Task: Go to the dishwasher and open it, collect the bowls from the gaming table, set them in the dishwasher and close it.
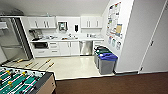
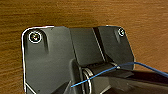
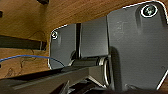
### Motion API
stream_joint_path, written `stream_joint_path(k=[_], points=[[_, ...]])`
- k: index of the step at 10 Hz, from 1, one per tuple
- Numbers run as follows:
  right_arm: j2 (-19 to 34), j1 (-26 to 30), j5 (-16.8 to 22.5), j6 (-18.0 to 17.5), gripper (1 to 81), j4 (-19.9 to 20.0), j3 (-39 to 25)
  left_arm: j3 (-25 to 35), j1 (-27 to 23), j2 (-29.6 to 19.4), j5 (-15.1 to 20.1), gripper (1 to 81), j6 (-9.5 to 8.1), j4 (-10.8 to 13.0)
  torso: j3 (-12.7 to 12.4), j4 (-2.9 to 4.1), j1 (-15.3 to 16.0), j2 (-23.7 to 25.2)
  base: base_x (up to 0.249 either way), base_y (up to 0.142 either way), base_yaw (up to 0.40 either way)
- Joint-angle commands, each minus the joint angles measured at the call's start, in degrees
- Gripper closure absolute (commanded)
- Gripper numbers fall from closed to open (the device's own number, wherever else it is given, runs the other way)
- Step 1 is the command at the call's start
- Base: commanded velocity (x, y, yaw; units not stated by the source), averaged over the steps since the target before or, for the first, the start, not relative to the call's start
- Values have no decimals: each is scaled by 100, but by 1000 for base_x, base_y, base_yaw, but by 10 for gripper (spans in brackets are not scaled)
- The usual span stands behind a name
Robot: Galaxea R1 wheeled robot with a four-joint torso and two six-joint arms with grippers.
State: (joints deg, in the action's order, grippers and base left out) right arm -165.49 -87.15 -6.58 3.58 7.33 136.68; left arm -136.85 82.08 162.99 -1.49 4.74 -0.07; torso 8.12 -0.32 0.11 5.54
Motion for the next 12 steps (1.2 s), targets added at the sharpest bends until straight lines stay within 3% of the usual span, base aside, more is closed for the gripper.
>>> stream_joint_path(k=[1,12], points=[[13,264,289,20,10,23,-72,88,-302,-55,289,10,27,-54,0,0,0,0,150,0,0],[40,299,289,20,10,14,-55,88,-302,-82,289,10,27,-54,0,0,-2,0,160,0,0]])
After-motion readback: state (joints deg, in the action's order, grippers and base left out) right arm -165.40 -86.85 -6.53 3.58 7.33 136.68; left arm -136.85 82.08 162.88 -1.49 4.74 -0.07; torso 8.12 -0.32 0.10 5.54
